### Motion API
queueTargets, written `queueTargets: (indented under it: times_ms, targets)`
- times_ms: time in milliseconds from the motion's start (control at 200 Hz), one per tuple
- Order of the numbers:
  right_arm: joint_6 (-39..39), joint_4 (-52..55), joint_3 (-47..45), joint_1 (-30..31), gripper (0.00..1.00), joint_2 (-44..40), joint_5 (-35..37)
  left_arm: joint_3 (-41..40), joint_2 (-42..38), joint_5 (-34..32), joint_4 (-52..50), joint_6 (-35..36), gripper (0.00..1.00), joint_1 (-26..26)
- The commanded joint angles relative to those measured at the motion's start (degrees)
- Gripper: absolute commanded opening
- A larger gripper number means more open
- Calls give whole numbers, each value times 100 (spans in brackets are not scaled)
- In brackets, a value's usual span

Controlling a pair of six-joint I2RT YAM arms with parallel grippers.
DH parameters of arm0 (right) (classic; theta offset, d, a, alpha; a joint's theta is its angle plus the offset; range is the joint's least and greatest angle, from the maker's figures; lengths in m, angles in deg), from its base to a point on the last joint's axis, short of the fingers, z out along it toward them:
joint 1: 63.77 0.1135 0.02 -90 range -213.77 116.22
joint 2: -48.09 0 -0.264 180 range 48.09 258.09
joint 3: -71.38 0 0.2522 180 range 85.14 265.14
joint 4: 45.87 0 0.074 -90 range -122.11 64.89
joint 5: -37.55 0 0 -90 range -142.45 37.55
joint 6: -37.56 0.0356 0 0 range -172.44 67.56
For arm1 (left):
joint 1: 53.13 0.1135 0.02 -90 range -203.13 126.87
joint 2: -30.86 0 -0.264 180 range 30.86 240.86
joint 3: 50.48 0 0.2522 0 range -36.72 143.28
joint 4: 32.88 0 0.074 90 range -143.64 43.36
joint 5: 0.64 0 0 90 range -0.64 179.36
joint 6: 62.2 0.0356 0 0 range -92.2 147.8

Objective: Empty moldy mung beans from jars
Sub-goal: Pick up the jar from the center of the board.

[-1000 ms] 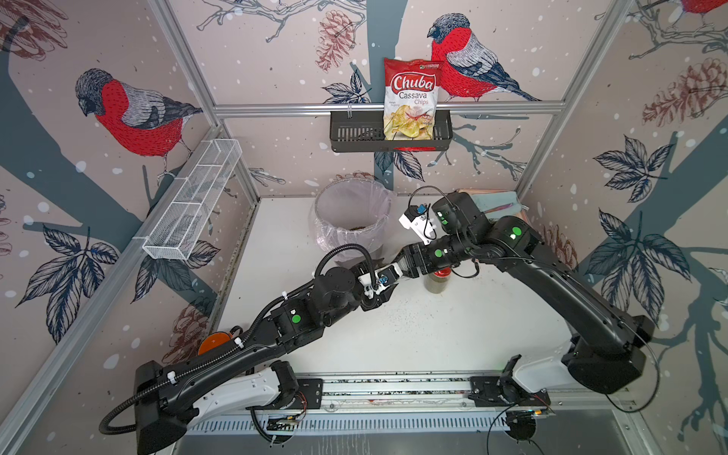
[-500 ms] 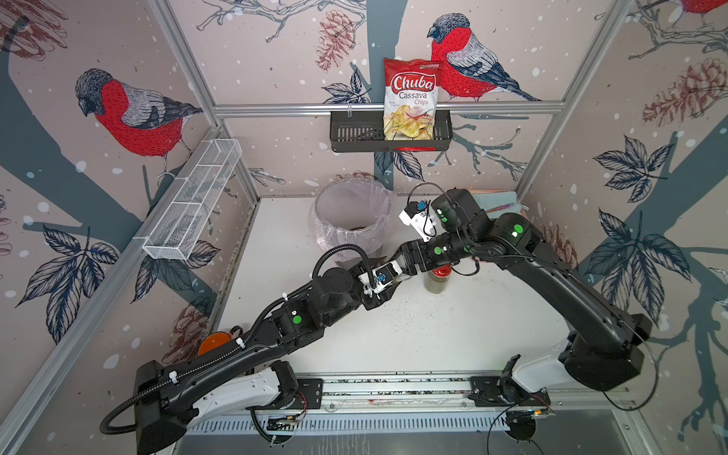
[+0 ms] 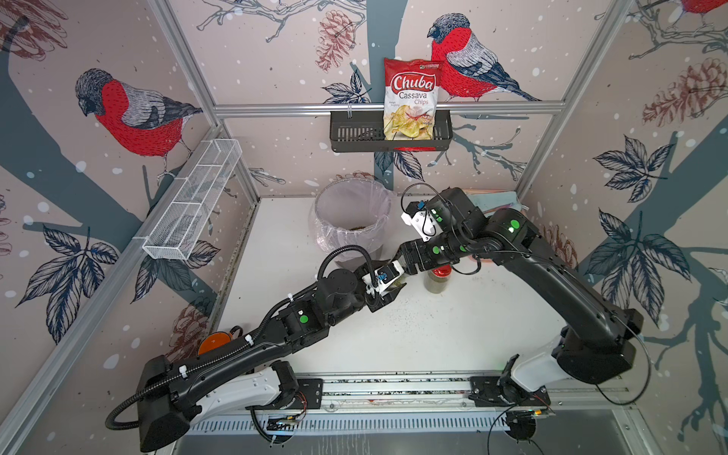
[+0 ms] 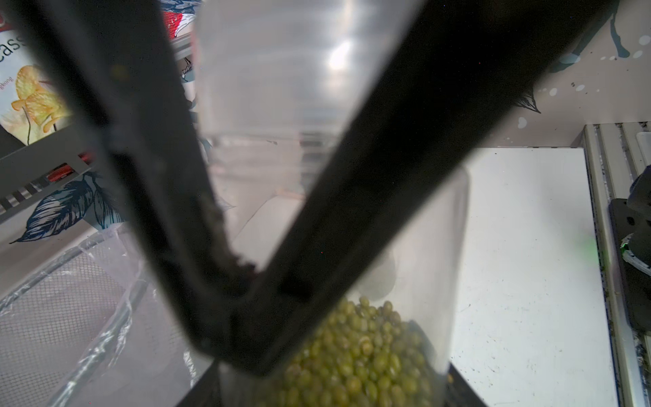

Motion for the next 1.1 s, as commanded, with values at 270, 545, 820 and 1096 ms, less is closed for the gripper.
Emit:
queueTargets:
  times_ms: [270, 545, 820, 1096]
  targets:
    - [305, -911, 241, 51, 82, 193, -139, -88, 37, 406, 43, 194, 12, -19]
    - [395, -1376, 116, -45, 81, 108, -922, -122, 10, 383, 128, 200, 11, -21]
    - [351, -1180, 273, -194, 81, 106, -1162, -158, -68, 346, 145, 222, 11, -19]
    - [255, -866, 472, -210, 81, 173, -934, -149, -66, 317, 144, 235, 11, -19]
